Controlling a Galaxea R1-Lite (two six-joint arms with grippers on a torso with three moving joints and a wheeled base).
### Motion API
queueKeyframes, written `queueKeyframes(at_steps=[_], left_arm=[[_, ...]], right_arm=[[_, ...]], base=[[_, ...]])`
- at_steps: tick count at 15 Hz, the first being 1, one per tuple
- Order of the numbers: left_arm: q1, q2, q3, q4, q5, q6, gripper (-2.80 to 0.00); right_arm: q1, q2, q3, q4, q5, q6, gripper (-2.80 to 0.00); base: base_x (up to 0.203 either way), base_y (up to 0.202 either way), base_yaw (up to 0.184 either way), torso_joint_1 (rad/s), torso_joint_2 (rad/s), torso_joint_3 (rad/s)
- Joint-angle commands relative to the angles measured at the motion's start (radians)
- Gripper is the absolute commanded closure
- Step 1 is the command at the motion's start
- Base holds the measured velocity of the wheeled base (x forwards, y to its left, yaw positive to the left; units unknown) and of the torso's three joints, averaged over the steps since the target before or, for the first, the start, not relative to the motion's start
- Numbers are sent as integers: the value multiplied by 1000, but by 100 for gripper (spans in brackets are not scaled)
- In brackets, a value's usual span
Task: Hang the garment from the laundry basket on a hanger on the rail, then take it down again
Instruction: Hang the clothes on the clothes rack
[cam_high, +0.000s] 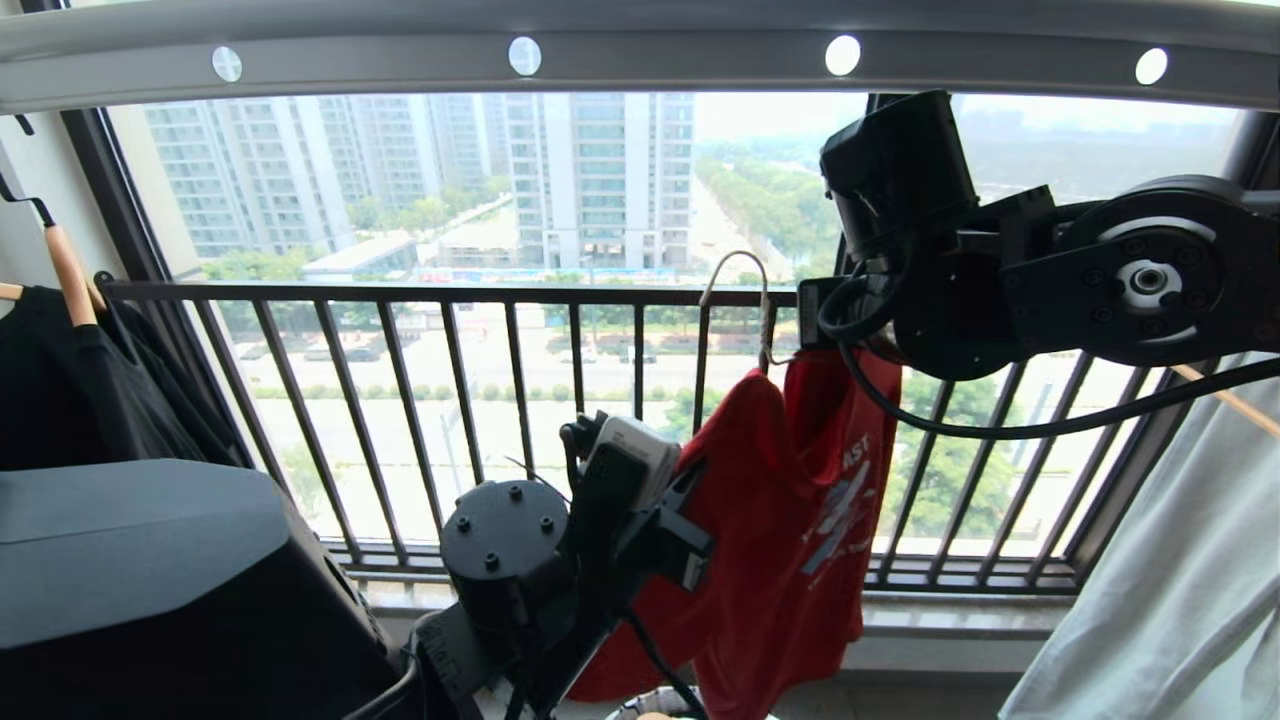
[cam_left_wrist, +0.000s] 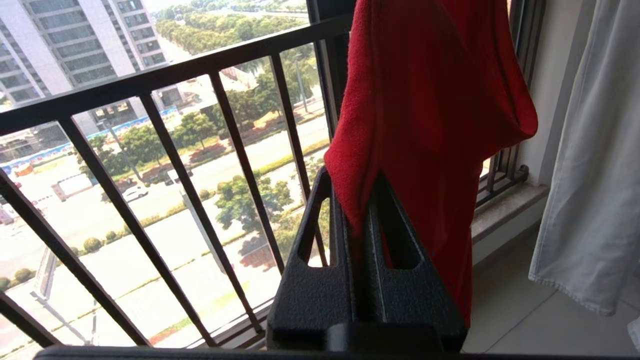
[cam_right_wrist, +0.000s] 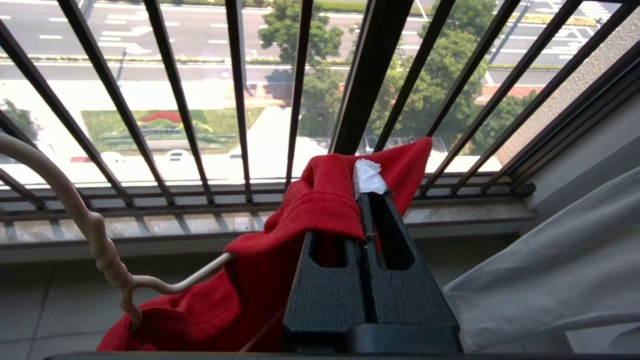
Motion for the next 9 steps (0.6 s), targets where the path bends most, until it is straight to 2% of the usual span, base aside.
queueKeyframes(at_steps=[1, 9], left_arm=[[-3, 21, -39, -8, 31, -3, 0], [-29, 29, -76, -8, 77, -28, 0]], right_arm=[[22, -1, 0, 1, -8, 1, 0], [98, 47, -9, -8, -56, 1, 0]], base=[[0, 0, 0, 0, 0, 0], [0, 0, 0, 0, 0, 0]])
